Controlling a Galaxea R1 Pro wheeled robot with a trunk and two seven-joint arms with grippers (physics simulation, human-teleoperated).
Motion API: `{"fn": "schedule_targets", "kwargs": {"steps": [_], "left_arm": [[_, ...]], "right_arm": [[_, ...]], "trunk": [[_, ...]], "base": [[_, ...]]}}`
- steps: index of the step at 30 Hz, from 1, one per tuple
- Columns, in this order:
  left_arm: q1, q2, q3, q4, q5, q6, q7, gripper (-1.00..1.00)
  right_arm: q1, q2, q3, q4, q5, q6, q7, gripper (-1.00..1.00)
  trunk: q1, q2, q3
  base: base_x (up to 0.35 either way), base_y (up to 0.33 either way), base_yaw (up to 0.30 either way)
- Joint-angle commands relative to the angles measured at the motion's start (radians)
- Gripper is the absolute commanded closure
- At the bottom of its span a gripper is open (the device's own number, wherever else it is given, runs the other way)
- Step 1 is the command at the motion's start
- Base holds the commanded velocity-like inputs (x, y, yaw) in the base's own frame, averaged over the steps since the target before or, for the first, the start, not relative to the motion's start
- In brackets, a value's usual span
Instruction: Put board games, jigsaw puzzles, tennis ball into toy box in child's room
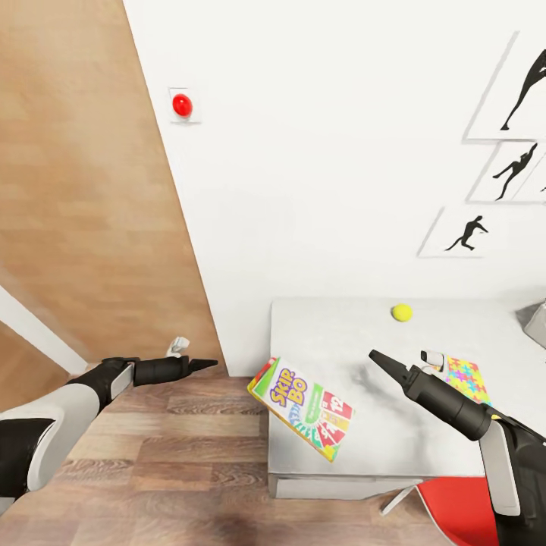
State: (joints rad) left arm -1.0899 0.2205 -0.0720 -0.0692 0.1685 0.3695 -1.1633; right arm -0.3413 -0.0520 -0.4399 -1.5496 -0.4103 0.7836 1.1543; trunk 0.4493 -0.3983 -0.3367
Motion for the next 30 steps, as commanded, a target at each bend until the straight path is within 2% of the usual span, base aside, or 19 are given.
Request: {"fn": "schedule_targets", "kwargs": {"steps": [1, 13, 21, 28, 30], "left_arm": [[-0.001, 0.000, -0.008, 0.000, 0.009, 0.011, -0.003, -1.00], [-0.001, 0.000, -0.008, 0.000, 0.009, 0.033, -0.005, -1.00], [-0.001, 0.000, -0.005, 0.000, 0.012, 0.113, -0.004, -1.00], [-0.001, 0.000, -0.002, 0.000, 0.013, 0.161, 0.001, -1.00], [-0.001, 0.000, -0.002, 0.000, 0.014, 0.164, 0.001, -1.00]], "right_arm": [[-0.001, 0.000, 0.000, 0.000, -0.004, 0.006, 0.001, -1.00], [-0.001, 0.004, 0.001, 0.000, -0.004, 0.005, -0.001, -1.00], [-0.001, 0.008, 0.001, 0.000, -0.001, 0.005, -0.003, -1.00], [-0.001, 0.009, 0.000, 0.000, -0.001, 0.006, -0.002, -1.00], [-0.001, 0.009, 0.000, 0.000, -0.001, 0.006, -0.002, -1.00]], "trunk": [[0.001, -0.002, -0.002], [0.001, -0.002, -0.002], [0.001, -0.002, -0.002], [0.028, -0.051, -0.024], [0.028, -0.051, -0.024]], "base": [[0.112, -0.151, 0.000], [0.049, -0.025, 0.000], [0.001, -0.001, 0.000], [0.000, 0.000, 0.000], [0.000, 0.000, 0.000]]}}
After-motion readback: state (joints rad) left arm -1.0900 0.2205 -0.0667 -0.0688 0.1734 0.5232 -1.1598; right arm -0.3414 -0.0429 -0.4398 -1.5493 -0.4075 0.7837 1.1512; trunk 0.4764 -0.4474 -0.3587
